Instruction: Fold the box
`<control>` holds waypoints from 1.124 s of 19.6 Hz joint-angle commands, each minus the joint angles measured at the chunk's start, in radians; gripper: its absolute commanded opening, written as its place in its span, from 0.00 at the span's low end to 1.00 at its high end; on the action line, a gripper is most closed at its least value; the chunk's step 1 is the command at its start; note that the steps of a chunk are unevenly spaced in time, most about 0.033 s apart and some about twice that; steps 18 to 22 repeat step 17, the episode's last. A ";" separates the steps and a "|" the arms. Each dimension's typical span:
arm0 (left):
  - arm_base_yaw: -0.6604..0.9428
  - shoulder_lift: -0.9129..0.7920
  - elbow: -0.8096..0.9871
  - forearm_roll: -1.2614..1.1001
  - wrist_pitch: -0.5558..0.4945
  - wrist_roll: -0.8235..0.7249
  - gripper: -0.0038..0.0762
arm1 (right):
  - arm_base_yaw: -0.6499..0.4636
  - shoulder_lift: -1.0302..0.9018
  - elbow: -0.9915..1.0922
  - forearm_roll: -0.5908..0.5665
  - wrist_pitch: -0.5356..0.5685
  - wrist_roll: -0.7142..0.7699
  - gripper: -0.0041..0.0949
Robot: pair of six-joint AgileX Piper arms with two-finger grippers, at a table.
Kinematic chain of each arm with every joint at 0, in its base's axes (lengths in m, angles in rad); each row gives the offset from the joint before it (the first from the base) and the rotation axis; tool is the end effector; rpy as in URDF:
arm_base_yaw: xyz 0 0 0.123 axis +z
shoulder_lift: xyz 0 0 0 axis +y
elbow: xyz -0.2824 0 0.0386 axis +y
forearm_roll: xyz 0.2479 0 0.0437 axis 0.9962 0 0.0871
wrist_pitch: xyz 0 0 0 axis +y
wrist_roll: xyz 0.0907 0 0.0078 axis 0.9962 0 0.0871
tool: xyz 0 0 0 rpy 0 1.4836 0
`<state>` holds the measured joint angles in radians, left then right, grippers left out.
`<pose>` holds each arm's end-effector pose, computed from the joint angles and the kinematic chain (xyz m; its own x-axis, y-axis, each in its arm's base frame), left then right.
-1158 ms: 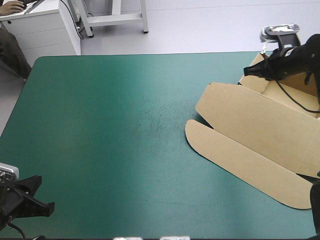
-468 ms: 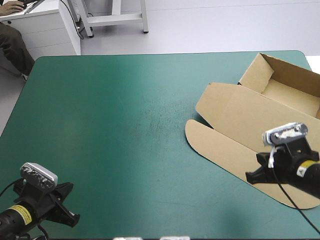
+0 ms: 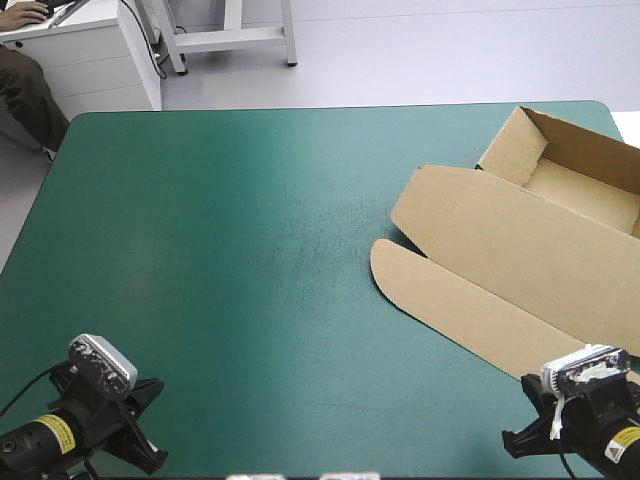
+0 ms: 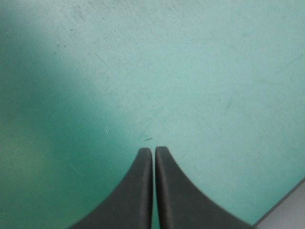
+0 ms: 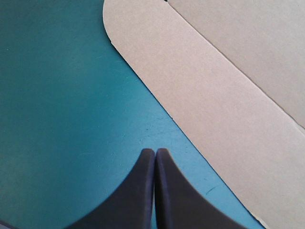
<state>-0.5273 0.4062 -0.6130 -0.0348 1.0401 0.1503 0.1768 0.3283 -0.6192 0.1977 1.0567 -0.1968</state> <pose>0.0472 -0.0307 0.3019 -0.5122 0.4513 -0.7308 0.5950 0.8000 0.0770 0.0369 0.0224 0.3078 -0.5784 -0.2019 -0.7904 -0.3640 0.9310 0.0285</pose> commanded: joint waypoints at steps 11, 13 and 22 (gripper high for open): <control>-0.005 0.013 0.097 -0.032 -0.128 0.003 0.04 | 0.001 -0.046 0.094 0.017 -0.105 -0.002 0.02; -0.005 0.013 0.097 -0.032 -0.128 0.003 0.04 | 0.001 -0.046 0.094 0.017 -0.104 -0.002 0.02; -0.005 0.013 0.097 -0.033 -0.128 0.003 0.04 | 0.001 -0.046 0.096 0.017 -0.067 -0.002 0.02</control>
